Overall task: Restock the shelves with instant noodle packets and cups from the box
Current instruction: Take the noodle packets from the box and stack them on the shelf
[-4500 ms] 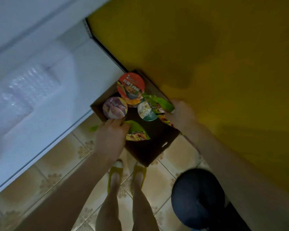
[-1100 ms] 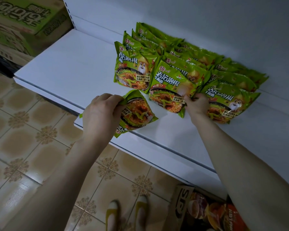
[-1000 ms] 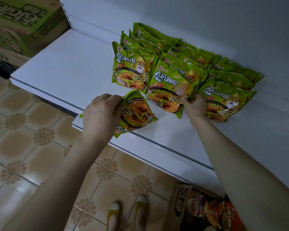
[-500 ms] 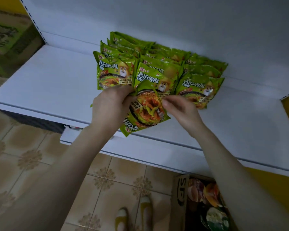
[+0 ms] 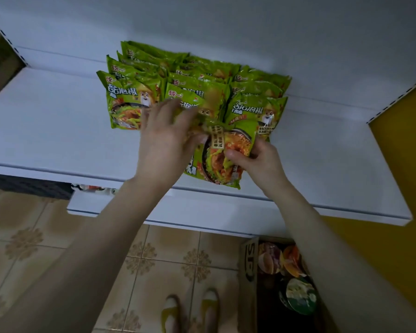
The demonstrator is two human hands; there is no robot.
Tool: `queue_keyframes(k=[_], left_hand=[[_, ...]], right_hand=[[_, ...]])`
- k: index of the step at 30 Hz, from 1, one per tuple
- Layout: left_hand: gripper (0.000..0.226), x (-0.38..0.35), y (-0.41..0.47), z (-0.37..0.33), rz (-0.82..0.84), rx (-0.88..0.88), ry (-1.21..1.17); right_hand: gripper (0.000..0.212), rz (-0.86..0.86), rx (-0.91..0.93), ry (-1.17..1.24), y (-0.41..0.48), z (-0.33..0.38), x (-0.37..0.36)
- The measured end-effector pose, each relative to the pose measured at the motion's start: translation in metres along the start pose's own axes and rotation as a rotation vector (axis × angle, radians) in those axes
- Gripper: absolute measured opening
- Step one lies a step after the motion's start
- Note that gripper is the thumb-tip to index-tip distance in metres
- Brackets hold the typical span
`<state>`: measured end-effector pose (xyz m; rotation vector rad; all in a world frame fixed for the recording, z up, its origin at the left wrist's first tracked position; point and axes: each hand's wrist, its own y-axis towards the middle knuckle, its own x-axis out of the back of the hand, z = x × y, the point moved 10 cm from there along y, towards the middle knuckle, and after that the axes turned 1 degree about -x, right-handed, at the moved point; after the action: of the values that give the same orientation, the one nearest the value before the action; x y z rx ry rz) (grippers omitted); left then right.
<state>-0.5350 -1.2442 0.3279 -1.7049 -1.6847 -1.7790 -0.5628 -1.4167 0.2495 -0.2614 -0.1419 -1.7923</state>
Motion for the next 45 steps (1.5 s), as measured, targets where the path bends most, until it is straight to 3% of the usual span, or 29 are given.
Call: queue_keyframes(k=[3, 7, 11, 15, 20, 22, 24, 26, 30, 36, 41, 43, 45], left_hand=[[0.058, -0.006, -0.036, 0.04, -0.012, 0.45, -0.2], [0.076, -0.056, -0.104, 0.045, 0.106, 1.12, -0.683], [0.075, -0.094, -0.117, 0.012, 0.087, 1.306, -1.161], [0.056, -0.094, -0.102, 0.0, -0.077, 1.258, -1.354], [0.053, -0.087, -0.089, 0.008, -0.124, 1.137, -1.274], [0.053, -0.083, -0.085, 0.013, -0.106, 1.081, -1.197], [0.052, -0.081, -0.08, 0.017, -0.067, 1.002, -1.116], [0.052, -0.082, -0.075, 0.016, -0.005, 0.924, -1.059], [0.051, -0.095, -0.066, 0.007, 0.106, 0.833, -1.024], [0.052, -0.129, -0.055, 0.006, 0.118, 0.792, -0.978], [0.056, -0.144, -0.052, 0.006, 0.098, 0.606, -0.479], [0.065, -0.17, -0.057, 0.005, 0.277, 0.504, -0.204], [0.069, -0.204, -0.076, 0.011, 0.564, 0.489, 0.014]], right_hand=[[0.025, -0.073, -0.096, 0.145, -0.002, -0.017, 0.021], [0.041, -0.036, -0.213, 0.419, -0.002, -0.031, 0.022], [0.041, 0.029, -0.276, 0.55, -0.004, -0.033, 0.01], [0.036, 0.079, -0.313, 0.548, -0.004, -0.035, 0.003], [0.042, 0.106, -0.33, 0.427, 0.001, -0.038, 0.022], [0.028, -0.049, -0.274, 0.292, 0.008, -0.036, 0.05], [0.036, -0.18, -0.203, 0.196, 0.016, -0.033, 0.075], [0.059, -0.14, -0.166, 0.108, 0.025, -0.029, 0.079], [0.037, 0.129, -0.178, -0.004, 0.036, -0.034, 0.054], [0.034, 0.019, -0.222, 0.092, 0.04, -0.066, 0.066], [0.023, -0.157, -0.203, 0.073, 0.057, -0.082, 0.097], [0.018, -0.21, -0.177, 0.041, 0.069, -0.083, 0.109], [0.017, -0.231, -0.158, 0.023, 0.083, -0.085, 0.113]])
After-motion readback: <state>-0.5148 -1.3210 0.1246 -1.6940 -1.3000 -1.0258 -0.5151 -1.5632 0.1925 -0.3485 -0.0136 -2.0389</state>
